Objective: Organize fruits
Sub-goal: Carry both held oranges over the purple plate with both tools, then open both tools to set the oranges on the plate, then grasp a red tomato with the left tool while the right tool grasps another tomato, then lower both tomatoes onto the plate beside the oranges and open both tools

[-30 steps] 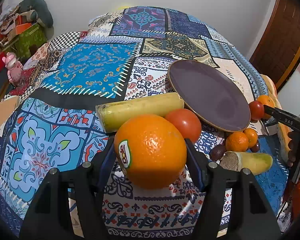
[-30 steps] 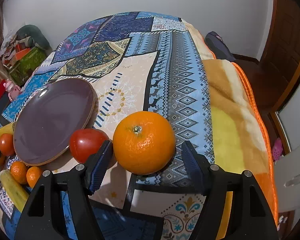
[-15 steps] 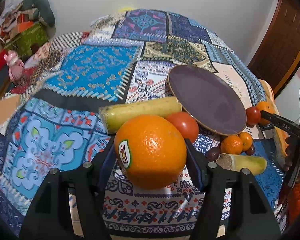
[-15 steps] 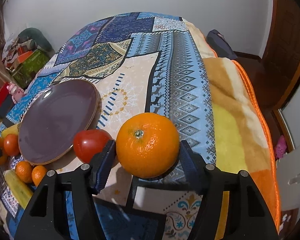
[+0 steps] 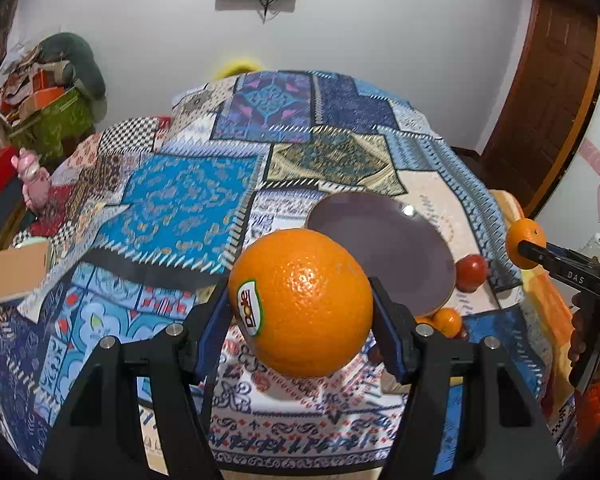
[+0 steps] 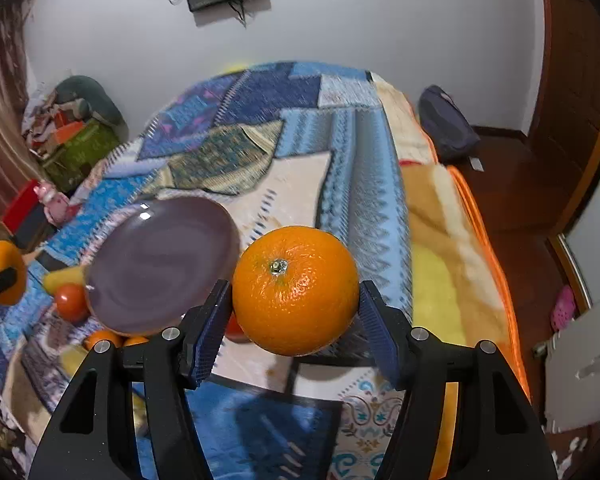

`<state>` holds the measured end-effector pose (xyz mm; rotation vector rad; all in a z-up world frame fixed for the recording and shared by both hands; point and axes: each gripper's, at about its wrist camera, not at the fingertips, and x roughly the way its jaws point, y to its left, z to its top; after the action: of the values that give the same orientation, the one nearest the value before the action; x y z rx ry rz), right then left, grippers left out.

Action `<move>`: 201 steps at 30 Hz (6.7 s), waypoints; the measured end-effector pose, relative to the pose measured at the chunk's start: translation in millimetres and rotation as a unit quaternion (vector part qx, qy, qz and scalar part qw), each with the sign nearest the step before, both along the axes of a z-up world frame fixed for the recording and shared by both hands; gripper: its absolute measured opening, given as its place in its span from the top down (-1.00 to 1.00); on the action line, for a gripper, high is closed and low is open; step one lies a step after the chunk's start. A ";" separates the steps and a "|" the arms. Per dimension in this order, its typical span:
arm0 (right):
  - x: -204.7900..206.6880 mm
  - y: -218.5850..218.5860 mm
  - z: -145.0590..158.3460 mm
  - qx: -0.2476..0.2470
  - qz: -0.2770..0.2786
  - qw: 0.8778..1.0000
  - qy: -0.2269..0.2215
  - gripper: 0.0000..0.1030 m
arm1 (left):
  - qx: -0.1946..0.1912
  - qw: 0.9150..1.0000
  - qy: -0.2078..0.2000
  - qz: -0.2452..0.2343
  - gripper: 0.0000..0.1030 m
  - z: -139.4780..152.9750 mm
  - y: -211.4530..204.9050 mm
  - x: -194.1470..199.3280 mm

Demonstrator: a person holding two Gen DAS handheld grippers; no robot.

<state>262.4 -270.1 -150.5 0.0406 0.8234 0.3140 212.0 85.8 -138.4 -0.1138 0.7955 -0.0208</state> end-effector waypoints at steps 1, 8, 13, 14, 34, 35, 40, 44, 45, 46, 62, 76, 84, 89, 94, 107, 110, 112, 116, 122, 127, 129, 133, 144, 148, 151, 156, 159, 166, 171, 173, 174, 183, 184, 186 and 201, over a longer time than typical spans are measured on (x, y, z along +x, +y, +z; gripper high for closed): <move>-0.5 2.4 4.8 0.005 0.004 1.000 -0.005 -0.17 | 0.002 1.000 -0.005 -0.002 -0.25 4.0 -2.2 1.5; 1.7 24.1 17.9 0.023 0.026 0.999 -0.024 -0.17 | 0.010 1.000 -0.027 -0.011 -0.25 22.6 -14.9 13.0; 7.3 44.8 17.3 0.036 0.045 0.998 -0.025 -0.17 | 0.013 0.999 -0.032 -0.010 -0.25 27.1 -20.8 30.1; 7.3 48.2 17.5 0.039 0.047 0.998 -0.025 -0.17 | 0.012 0.999 -0.031 -0.011 -0.25 27.0 -22.1 33.4; 48.4 102.8 -22.2 0.024 0.085 0.996 0.017 -0.17 | 0.024 0.998 0.028 -0.045 -0.25 -24.4 -42.7 103.9; 51.1 103.5 -24.7 0.026 0.087 0.996 0.024 -0.17 | 0.025 0.998 0.034 -0.048 -0.25 -28.9 -43.9 106.7; 54.8 111.0 -34.1 0.012 0.097 0.994 0.038 -0.17 | 0.036 0.996 0.047 -0.062 -0.25 -40.3 -49.9 114.2; 58.2 116.2 -39.5 0.002 0.111 0.993 0.046 -0.17 | 0.036 0.996 0.052 -0.065 -0.25 -43.5 -51.6 119.9; 58.3 117.6 -40.0 0.000 0.114 0.992 0.047 -0.17 | 0.035 0.996 0.054 -0.065 -0.25 -43.6 -51.3 121.3; 58.7 119.1 -40.5 -0.001 0.117 0.992 0.049 -0.17 | 0.035 0.996 0.056 -0.066 -0.25 -43.9 -51.9 122.8; 57.8 127.0 -44.9 -0.042 0.147 0.987 0.052 -0.21 | 0.015 0.992 0.098 -0.082 -0.25 -58.8 -64.7 141.1; 45.5 93.0 -36.1 -0.043 0.127 0.990 0.043 -0.21 | 0.028 0.988 0.122 -0.093 -0.26 -74.4 -80.2 142.9; 32.5 63.5 -19.9 -0.030 0.092 0.995 0.029 -0.21 | 0.066 0.992 0.058 -0.094 -0.29 -38.5 -84.7 121.3; 20.2 43.6 -7.8 -0.018 0.072 0.997 0.018 -0.21 | 0.052 0.995 0.029 -0.080 -0.36 -6.8 -66.6 95.9; 9.9 30.9 -0.1 -0.014 0.060 0.998 0.012 -0.21 | 0.042 0.997 0.015 -0.061 -0.39 10.0 -46.2 69.0; -8.1 17.0 -17.4 -0.014 0.044 0.998 0.038 -0.21 | 0.026 0.998 0.054 -0.032 -0.41 -23.6 -15.3 19.9; -7.9 20.4 -25.1 -0.017 0.046 0.998 0.047 -0.21 | 0.018 0.997 0.065 -0.031 -0.41 -34.8 -13.2 16.8; -6.9 24.4 -30.5 -0.018 0.050 0.997 0.053 -0.21 | 0.012 0.997 0.073 -0.030 -0.41 -42.9 -13.1 17.8; -1.0 33.2 -42.3 -0.020 0.055 0.996 0.064 -0.21 | 0.002 0.996 0.084 -0.032 -0.41 -56.5 -13.2 22.7; 8.4 39.0 -55.7 -0.018 0.059 0.995 0.079 -0.21 | -0.003 0.995 0.096 -0.031 -0.31 -71.8 -16.4 35.7; 14.0 40.0 -62.0 -0.017 0.060 0.995 0.084 -0.19 | -0.002 0.994 0.101 -0.036 -0.23 -78.3 -20.8 44.5; 15.5 41.3 -62.2 -0.017 0.061 0.994 0.084 -0.15 | -0.004 0.994 0.102 -0.037 -0.17 -79.5 -21.3 47.4; 18.4 43.2 -63.9 -0.014 0.065 0.994 0.086 -0.02 | -0.016 0.993 0.107 -0.040 0.06 -83.4 -21.0 50.7; 12.1 42.6 -61.3 -0.011 0.064 0.995 0.081 0.11 | -0.017 0.994 0.100 -0.037 0.07 -78.5 -20.9 43.6; 6.4 41.9 -52.3 -0.009 0.065 0.995 0.072 0.11 | -0.019 0.995 0.094 -0.038 0.07 -71.8 -22.0 36.9; 4.0 43.9 -43.8 -0.006 0.067 0.996 0.063 0.12 | -0.018 0.995 0.086 -0.039 0.07 -63.3 -23.5 32.3; -0.8 52.0 -26.4 -0.001 0.077 0.996 0.043 0.12 | -0.018 0.997 0.067 -0.043 0.07 -45.4 -26.0 26.0; -2.2 60.4 -20.1 0.002 0.086 0.996 0.035 0.12 | -0.018 0.997 0.056 -0.045 0.07 -35.7 -27.7 24.5; 0.6 86.2 -14.5 0.010 0.108 0.994 0.026 0.12 | -0.016 0.998 0.041 -0.052 0.07 -23.1 -33.3 29.0; 4.3 106.3 -17.7 0.011 0.125 0.992 0.028 0.12 | -0.015 0.998 0.040 -0.054 0.07 -24.0 -36.1 41.3; 6.0 114.1 -20.5 0.009 0.131 0.991 0.030 0.12 | -0.016 0.997 0.043 -0.055 0.07 -26.5 -37.1 46.9; 6.7 116.8 -21.8 0.008 0.134 0.990 0.031 0.12 | -0.017 0.997 0.044 -0.056 0.07 -28.0 -37.4 48.8; 15.3 140.3 -38.0 -0.007 0.158 0.986 0.048 0.11 | -0.016 0.996 0.063 -0.061 0.07 -46.8 -39.7 73.3; 16.8 142.4 -40.0 -0.010 0.160 0.986 0.050 0.11 | -0.014 0.996 0.064 -0.062 0.07 -48.4 -39.6 75.9; 18.6 144.6 -42.8 -0.015 0.163 0.985 0.052 0.11 | -0.012 0.996 0.065 -0.063 0.07 -49.8 -38.9 81.2; 26.7 152.9 -51.5 -0.024 0.171 0.983 0.065 0.10 | -0.011 0.994 0.080 -0.072 0.07 -62.7 -41.8 109.9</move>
<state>289.2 -117.2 -201.9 -0.1279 0.9673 0.6202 321.9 44.0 -201.1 -0.0794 0.9635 -0.1580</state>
